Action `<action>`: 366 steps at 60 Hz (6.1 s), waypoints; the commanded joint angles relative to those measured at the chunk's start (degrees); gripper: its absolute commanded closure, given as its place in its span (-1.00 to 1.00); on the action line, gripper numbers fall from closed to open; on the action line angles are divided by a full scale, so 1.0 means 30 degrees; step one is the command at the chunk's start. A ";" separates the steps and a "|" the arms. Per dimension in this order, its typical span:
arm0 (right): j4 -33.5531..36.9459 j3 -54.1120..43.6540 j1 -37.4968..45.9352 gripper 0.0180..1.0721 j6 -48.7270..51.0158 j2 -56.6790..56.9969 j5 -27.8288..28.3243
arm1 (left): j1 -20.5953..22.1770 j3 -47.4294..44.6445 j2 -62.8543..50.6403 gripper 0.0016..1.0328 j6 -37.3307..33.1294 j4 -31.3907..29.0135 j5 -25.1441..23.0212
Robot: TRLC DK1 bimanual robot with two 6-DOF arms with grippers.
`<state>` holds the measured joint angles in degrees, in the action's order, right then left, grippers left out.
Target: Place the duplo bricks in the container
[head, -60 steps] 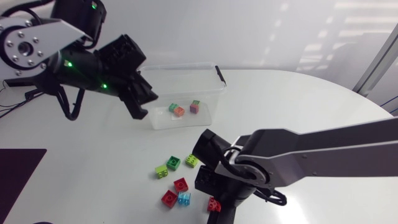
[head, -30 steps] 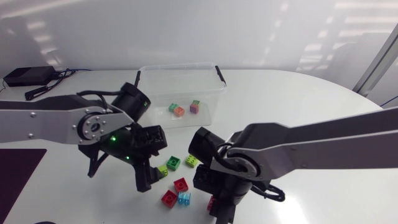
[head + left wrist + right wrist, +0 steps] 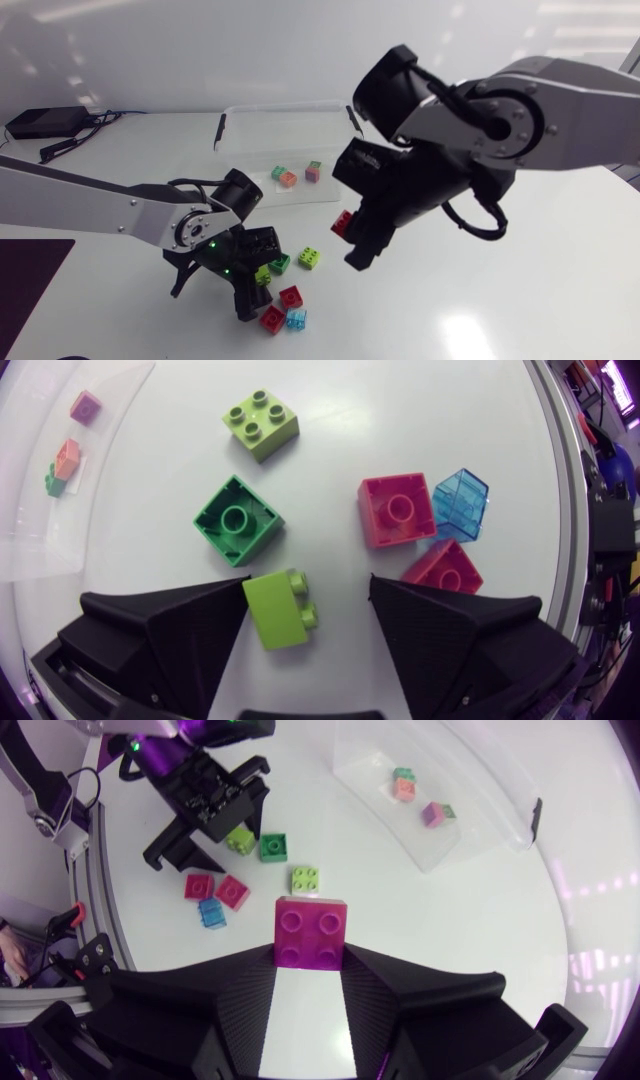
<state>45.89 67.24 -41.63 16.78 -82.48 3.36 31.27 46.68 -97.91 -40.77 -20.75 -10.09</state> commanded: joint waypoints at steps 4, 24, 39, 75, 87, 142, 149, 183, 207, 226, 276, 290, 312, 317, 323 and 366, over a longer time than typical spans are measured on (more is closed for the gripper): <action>-0.0853 0.1756 0.0956 0.48 0.0063 -0.0047 -0.0005 | -0.0520 0.0057 -0.1173 0.43 -0.0295 0.0531 0.0257; -0.3167 0.6062 0.2362 0.47 -0.0963 -0.3152 -0.0005 | -0.0637 -0.1027 0.2988 0.48 -0.0325 -0.0436 0.0257; -0.4544 0.9226 0.3211 0.47 -0.1344 -0.6375 -0.0064 | -0.1487 0.0057 0.8378 0.48 -0.0295 -0.3483 0.0257; -0.3255 1.1687 0.3563 -0.93 -0.1373 -0.7928 -0.0474 | -0.4182 0.8436 0.6679 0.45 0.2253 -0.0055 0.0110; -0.2757 0.4158 0.2245 -0.93 -0.0758 -0.2039 -0.0034 | -0.4739 1.1570 0.2284 0.45 0.3630 0.2025 0.0110; -0.6595 0.0174 -0.1037 -0.93 -0.0084 -0.9099 0.0141 | -0.3567 0.2459 0.8876 -0.91 0.0642 -0.1520 -0.1091; -0.6302 0.1433 -0.0802 -0.83 -0.0025 -1.0330 0.0171 | -0.3156 0.0789 0.8085 -0.91 0.0203 -0.1461 -0.1091; -0.4398 0.1492 0.0340 0.53 -0.0260 -0.7722 -0.0122 | -0.0901 0.1990 0.2226 -0.91 0.1580 -0.1227 -0.0710; -0.3431 0.5154 0.2040 0.53 -0.1549 -0.3064 -0.0327 | 0.0799 0.2811 -0.1348 -0.91 0.3367 0.0267 0.0989; -0.4076 1.0047 0.2977 0.53 -0.2369 -0.5408 -0.0357 | 0.1033 0.2869 -0.2784 0.00 0.3601 0.0648 0.1927; -0.4310 0.7527 0.3504 -0.93 -0.2662 -0.4031 -0.0445 | -0.2307 0.6971 0.7148 0.45 0.3689 0.0883 0.1722; -0.4544 0.0760 0.2303 -0.93 -0.2310 0.0188 -0.0122 | -0.3098 1.0193 0.2314 0.42 0.5242 0.5160 0.1780; -0.3079 -0.2141 -0.0773 -0.93 -0.1051 -0.0428 0.0288 | -0.2981 1.1981 0.1464 -0.93 0.5711 0.2347 0.2835; -0.3050 -0.2434 -0.1271 -0.93 -0.1051 -0.1160 0.0405 | -0.2981 1.0457 0.3837 -0.93 0.5535 0.0502 0.2835; -0.3021 -0.2463 -0.1828 -0.93 -0.1139 -0.2039 0.0581 | -0.3039 0.8231 0.6884 -0.93 0.4890 -0.1315 0.2718; 0.1022 0.1990 -0.4435 -0.92 -0.0758 -0.7781 0.1723 | -0.4768 -0.3693 1.6493 -0.92 -0.0090 -0.5826 0.0579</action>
<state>47.18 71.85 -54.26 13.17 -103.83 8.16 17.91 36.88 -50.00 -39.11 -37.17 -7.66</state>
